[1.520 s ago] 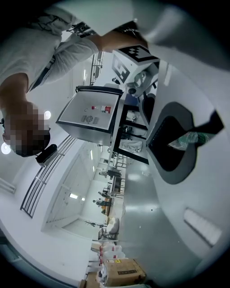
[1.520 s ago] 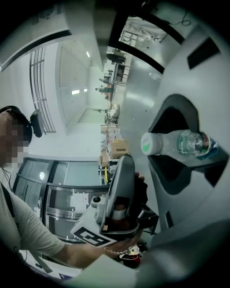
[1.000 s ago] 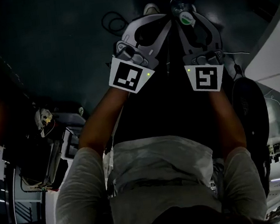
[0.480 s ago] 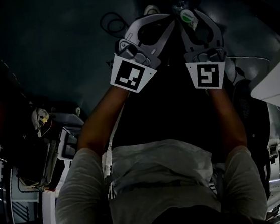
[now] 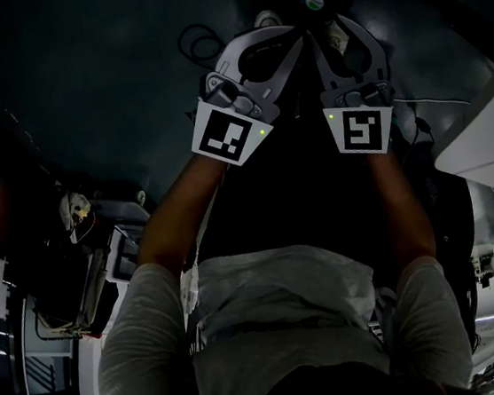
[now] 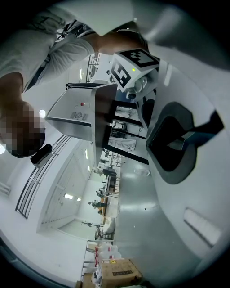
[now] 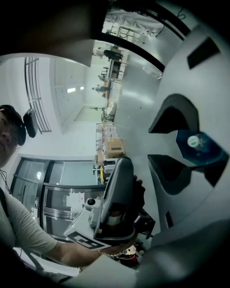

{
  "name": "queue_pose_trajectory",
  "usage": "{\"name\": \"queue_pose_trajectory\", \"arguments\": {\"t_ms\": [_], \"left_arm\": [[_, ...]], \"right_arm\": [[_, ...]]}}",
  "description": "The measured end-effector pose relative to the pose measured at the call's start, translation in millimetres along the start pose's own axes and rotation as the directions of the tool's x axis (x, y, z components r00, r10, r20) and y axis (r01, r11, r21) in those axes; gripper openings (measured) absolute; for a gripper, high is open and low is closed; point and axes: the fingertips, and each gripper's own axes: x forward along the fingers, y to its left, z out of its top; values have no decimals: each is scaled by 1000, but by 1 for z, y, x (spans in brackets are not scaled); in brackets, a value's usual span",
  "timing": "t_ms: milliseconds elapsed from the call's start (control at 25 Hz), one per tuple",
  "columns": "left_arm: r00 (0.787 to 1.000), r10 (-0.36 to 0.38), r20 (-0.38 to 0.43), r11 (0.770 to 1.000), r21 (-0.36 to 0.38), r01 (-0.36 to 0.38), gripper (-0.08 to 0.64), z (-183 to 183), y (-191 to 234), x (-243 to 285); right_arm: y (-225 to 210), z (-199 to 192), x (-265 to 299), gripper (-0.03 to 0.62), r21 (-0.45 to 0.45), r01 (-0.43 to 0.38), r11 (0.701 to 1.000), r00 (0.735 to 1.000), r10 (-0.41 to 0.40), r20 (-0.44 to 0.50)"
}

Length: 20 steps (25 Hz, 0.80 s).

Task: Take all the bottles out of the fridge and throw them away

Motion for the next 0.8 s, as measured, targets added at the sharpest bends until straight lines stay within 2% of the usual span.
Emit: {"name": "queue_pose_trajectory", "arguments": {"t_ms": [200, 320, 480, 800], "left_arm": [[1000, 13, -6, 1000, -7, -13, 8, 13, -2, -7], [1000, 21, -2, 1000, -10, -21, 8, 36, -3, -15], [999, 31, 17, 999, -23, -30, 9, 78, -6, -31], [995, 68, 72, 997, -48, -65, 8, 173, -7, -64]], "right_arm": [[7, 19, -10, 139, 30, -11, 999, 1000, 11, 4], [9, 46, -22, 130, 70, -8, 998, 1000, 6, 27], [5, 100, -43, 117, 118, 7, 993, 996, -17, 89], [-10, 205, -91, 92, 147, 17, 989, 988, -39, 150]]}}
